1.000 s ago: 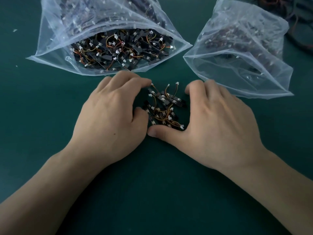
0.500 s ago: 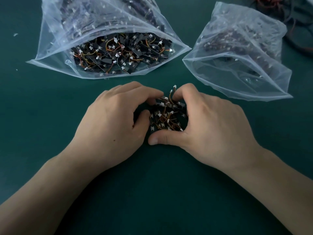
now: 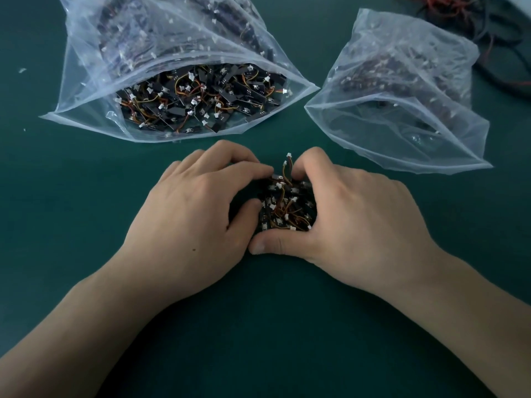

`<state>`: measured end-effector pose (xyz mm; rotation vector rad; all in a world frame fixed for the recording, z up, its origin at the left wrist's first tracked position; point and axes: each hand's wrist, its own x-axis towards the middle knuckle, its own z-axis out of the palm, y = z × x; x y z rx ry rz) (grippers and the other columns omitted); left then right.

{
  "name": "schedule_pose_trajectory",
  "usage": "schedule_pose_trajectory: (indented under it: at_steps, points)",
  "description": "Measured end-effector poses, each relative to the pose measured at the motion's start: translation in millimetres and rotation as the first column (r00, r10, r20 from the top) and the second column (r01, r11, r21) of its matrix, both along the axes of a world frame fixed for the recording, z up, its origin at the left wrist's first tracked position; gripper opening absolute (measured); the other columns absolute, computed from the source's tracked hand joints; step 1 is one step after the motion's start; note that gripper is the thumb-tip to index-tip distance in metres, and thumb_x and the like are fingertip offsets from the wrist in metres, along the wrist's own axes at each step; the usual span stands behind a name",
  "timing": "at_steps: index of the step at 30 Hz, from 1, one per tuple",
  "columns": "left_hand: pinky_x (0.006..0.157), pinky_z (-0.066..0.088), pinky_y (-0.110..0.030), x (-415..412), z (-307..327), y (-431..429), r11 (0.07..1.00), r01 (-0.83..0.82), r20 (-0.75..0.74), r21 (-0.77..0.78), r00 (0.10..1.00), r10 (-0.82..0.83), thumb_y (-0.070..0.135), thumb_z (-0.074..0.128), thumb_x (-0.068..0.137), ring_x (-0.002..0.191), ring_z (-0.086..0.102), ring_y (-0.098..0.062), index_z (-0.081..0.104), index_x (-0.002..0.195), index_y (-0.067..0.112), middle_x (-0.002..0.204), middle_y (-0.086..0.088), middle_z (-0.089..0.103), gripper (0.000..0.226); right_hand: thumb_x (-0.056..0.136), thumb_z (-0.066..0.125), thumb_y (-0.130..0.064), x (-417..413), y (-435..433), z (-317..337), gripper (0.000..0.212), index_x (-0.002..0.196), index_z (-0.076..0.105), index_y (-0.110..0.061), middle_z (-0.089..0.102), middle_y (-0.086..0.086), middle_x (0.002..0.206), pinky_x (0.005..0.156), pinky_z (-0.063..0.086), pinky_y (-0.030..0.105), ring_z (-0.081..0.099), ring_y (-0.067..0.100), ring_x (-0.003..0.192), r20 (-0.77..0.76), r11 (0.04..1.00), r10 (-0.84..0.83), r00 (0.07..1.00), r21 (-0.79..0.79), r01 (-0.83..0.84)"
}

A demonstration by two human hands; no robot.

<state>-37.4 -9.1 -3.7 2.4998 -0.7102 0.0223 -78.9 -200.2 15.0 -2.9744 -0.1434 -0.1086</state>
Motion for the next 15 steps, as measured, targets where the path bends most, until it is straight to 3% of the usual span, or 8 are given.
schedule_pose_trajectory:
  at_steps: [4,9,13,15]
  points:
    - [0.097,0.048,-0.042,0.9,-1.7,1.7,0.998,0.0,0.004,-0.07,1.0,0.0,0.035,0.06,0.092,0.107,0.06,-0.014,0.073,0.122,0.033,0.119,0.019,0.06,0.033,0.075,0.03,-0.098,-0.6,-3.1,0.4,0.077,0.113,0.045,-0.033,0.06,-0.018,0.085,0.05,0.033,0.03,0.058,0.013,0.07,-0.023,0.998,0.032,0.999,0.047,-0.031]
    - [0.087,0.052,-0.043,2.0,-4.5,3.1,0.986,-0.007,-0.012,-0.165,1.0,0.005,0.035,0.064,0.092,0.096,0.063,-0.011,0.075,0.109,0.035,0.107,0.019,0.064,0.02,0.089,0.038,-0.078,-0.9,-6.9,2.6,0.053,0.114,0.049,-0.033,0.037,-0.022,0.068,0.052,0.033,0.034,0.047,0.011,0.067,-0.075,0.995,0.052,0.996,0.089,-0.045]
    - [0.083,0.053,-0.041,2.0,-4.9,4.2,0.981,-0.013,-0.017,-0.195,1.0,0.01,0.037,0.066,0.092,0.093,0.063,-0.009,0.075,0.105,0.036,0.103,0.019,0.065,0.016,0.095,0.04,-0.068,-3.4,-7.3,-0.7,0.046,0.118,0.056,-0.031,0.052,-0.017,0.09,0.057,0.044,0.037,0.056,0.015,0.085,-0.028,0.994,0.058,0.998,0.092,-0.055]
    - [0.083,0.053,-0.042,2.1,-4.8,4.4,0.981,-0.007,-0.02,-0.196,1.0,0.003,0.035,0.068,0.094,0.093,0.063,-0.01,0.075,0.105,0.038,0.102,0.018,0.065,0.012,0.097,0.043,-0.064,-4.1,-8.8,-4.9,0.045,0.118,0.058,-0.027,0.05,-0.008,0.101,0.061,0.047,0.037,0.053,0.019,0.092,0.007,0.996,0.059,0.998,0.07,-0.06]
